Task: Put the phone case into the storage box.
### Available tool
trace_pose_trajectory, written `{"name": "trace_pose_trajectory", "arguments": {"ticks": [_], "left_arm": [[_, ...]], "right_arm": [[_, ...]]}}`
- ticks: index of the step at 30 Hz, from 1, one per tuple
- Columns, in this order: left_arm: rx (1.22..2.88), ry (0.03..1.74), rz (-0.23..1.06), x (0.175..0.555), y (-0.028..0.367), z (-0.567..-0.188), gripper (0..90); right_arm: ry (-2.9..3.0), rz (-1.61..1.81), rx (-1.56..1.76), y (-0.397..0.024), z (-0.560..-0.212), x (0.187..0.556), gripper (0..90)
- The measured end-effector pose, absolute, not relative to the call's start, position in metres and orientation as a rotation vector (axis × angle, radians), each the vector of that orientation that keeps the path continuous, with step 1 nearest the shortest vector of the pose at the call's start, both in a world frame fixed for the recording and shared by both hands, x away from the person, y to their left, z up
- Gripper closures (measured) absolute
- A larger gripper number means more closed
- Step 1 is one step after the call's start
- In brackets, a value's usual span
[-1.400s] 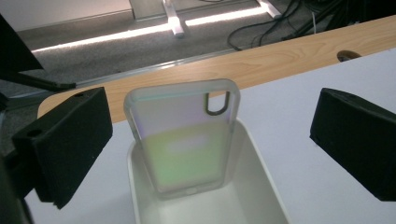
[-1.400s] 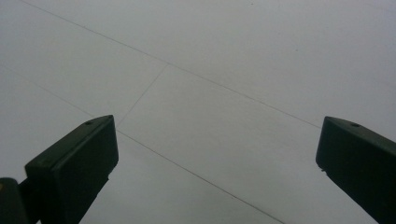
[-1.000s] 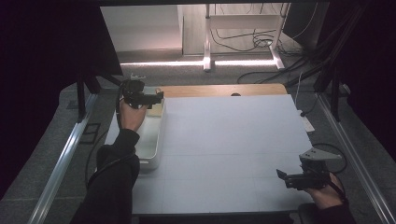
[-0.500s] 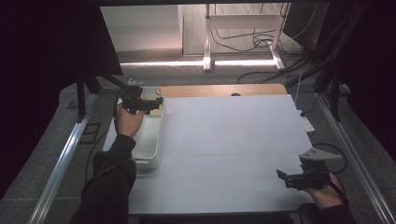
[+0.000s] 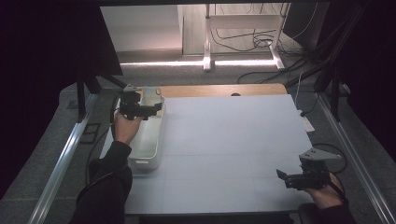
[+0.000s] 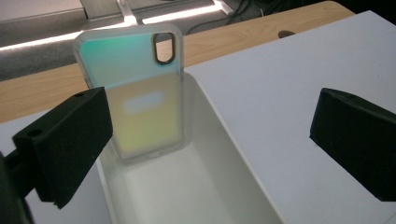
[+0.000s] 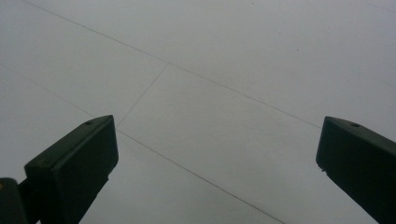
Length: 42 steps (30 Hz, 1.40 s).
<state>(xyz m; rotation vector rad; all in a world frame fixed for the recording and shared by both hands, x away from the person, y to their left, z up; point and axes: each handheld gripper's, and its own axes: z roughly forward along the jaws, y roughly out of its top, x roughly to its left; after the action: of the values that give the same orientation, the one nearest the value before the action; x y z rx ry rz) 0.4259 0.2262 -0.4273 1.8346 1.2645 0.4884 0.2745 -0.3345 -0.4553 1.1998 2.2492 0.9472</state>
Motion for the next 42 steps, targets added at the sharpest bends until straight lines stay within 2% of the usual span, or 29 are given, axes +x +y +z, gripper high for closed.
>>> {"name": "trace_pose_trajectory", "arguments": {"ticks": [42], "left_arm": [[1.850,1.163,0.489,0.386,0.225,-0.438,0.0]], "right_arm": [[2.259,0.942,1.195,-0.333,-0.455,0.274,0.0]]}}
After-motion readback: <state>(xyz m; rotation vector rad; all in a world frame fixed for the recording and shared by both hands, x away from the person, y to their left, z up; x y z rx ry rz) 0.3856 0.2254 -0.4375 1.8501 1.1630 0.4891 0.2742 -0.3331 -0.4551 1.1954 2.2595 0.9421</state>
